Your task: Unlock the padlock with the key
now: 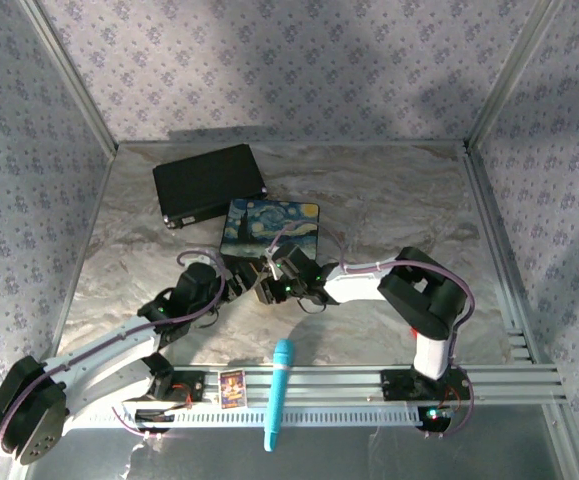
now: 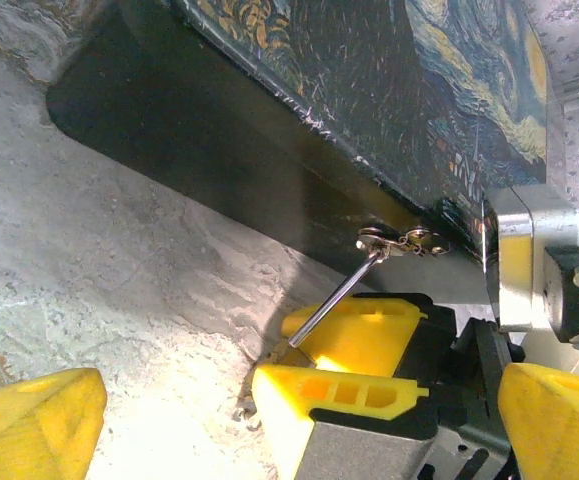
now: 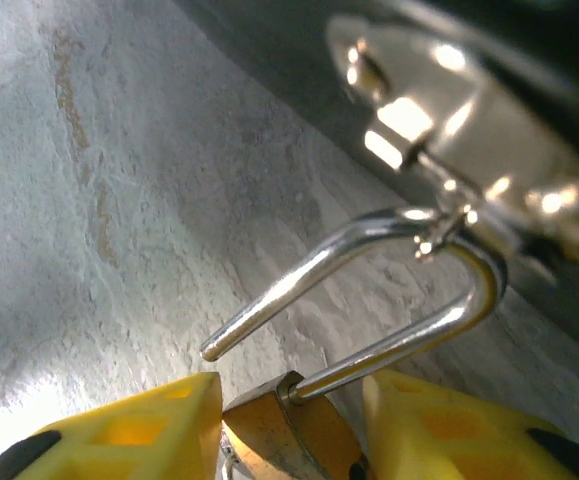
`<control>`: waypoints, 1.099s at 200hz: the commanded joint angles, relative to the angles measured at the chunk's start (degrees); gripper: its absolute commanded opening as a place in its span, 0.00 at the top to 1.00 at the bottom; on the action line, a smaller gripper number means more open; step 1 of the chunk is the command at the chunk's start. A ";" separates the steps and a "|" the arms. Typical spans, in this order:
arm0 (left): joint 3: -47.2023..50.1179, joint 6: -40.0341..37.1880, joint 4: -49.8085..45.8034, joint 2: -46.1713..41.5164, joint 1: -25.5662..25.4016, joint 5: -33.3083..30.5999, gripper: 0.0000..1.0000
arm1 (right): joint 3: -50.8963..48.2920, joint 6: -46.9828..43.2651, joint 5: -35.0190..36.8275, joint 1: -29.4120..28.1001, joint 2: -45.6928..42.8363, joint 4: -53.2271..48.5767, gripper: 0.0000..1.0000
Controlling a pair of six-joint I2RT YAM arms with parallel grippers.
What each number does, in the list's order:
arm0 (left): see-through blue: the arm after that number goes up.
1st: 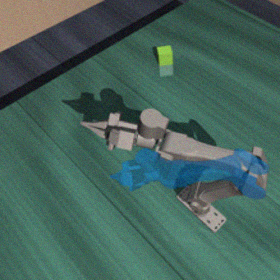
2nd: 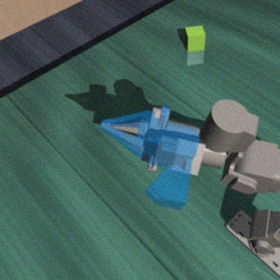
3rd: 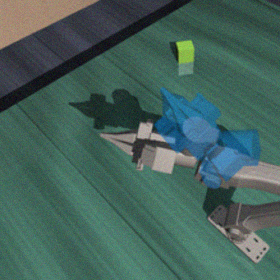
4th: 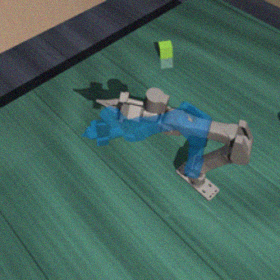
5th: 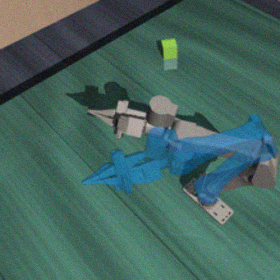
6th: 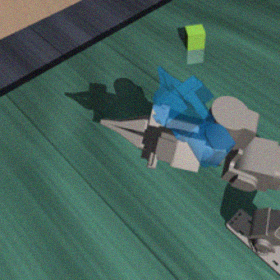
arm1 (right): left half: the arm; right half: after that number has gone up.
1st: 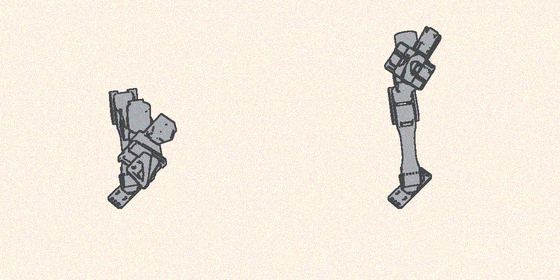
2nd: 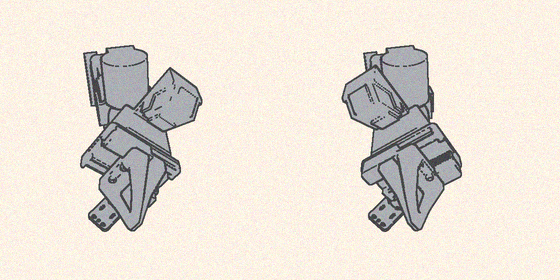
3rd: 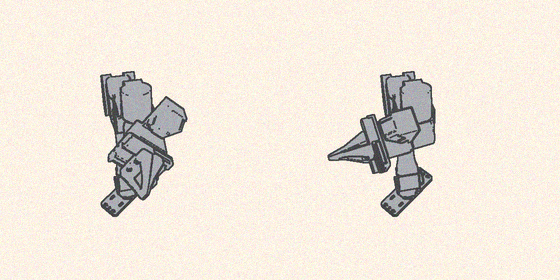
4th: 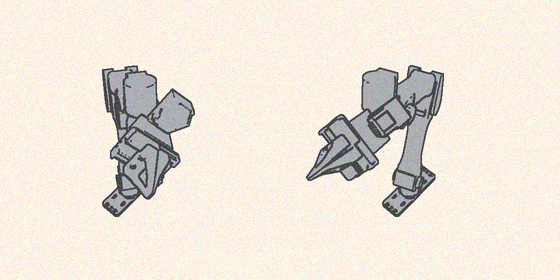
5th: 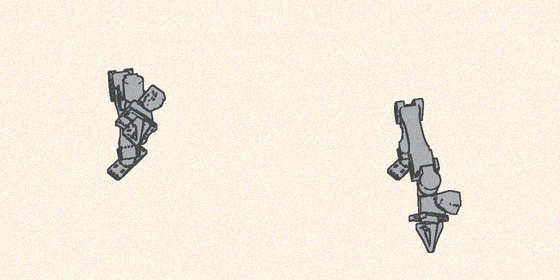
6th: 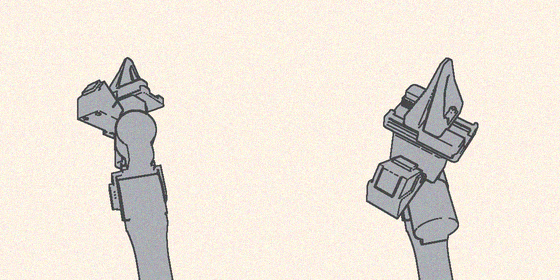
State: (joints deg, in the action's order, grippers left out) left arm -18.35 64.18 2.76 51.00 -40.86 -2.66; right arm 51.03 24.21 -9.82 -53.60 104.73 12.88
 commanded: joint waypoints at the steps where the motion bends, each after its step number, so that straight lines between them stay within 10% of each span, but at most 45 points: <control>1: 0.18 0.53 -0.96 -0.73 0.31 -1.55 0.00 | -2.69 1.63 -0.43 0.51 2.33 -2.09 0.64; 114: -9.58 -9.51 -12.55 2.13 -0.04 -7.75 0.00 | -14.92 8.58 -9.84 7.43 -5.56 9.05 0.92; 178: -33.44 -44.76 -31.11 19.24 -10.89 -29.80 0.04 | -21.46 7.65 -17.20 12.07 -9.86 12.39 0.93; 220: -39.14 -68.47 -29.19 27.51 -13.76 -22.60 0.19 | -24.33 6.39 -20.45 15.87 -12.22 12.00 0.93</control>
State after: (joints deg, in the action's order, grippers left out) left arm -56.71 15.70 -24.03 76.20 -52.07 -26.28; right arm 29.71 29.10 -27.33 -40.12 93.27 30.87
